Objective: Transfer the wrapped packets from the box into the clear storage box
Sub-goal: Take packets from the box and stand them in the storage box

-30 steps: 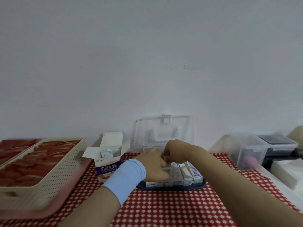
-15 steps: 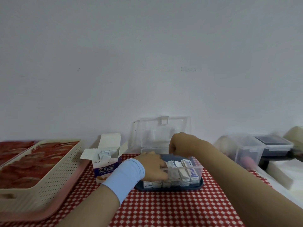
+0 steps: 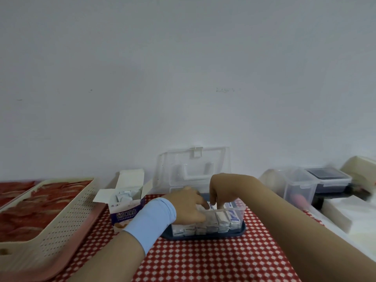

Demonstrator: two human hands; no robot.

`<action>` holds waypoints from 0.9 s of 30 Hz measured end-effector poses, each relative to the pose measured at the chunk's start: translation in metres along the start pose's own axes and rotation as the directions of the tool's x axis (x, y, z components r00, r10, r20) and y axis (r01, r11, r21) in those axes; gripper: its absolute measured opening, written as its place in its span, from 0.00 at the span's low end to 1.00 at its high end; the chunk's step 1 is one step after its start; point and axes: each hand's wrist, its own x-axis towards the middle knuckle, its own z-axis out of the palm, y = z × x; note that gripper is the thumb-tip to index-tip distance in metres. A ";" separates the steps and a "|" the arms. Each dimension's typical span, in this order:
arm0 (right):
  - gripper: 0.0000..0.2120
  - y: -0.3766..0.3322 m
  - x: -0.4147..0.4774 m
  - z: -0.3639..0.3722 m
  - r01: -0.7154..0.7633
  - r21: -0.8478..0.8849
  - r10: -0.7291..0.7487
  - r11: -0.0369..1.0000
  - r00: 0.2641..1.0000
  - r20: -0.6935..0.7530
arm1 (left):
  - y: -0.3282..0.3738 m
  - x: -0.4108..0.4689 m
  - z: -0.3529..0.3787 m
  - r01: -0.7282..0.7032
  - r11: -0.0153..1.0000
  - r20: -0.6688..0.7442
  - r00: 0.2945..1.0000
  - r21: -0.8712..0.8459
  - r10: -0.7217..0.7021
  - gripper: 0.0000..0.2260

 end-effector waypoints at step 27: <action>0.13 -0.203 0.078 -0.020 0.220 -0.149 -0.258 0.964 0.910 -0.324 | -0.198 -0.107 0.025 0.202 0.769 -0.340 0.808 -0.606 -0.481 0.33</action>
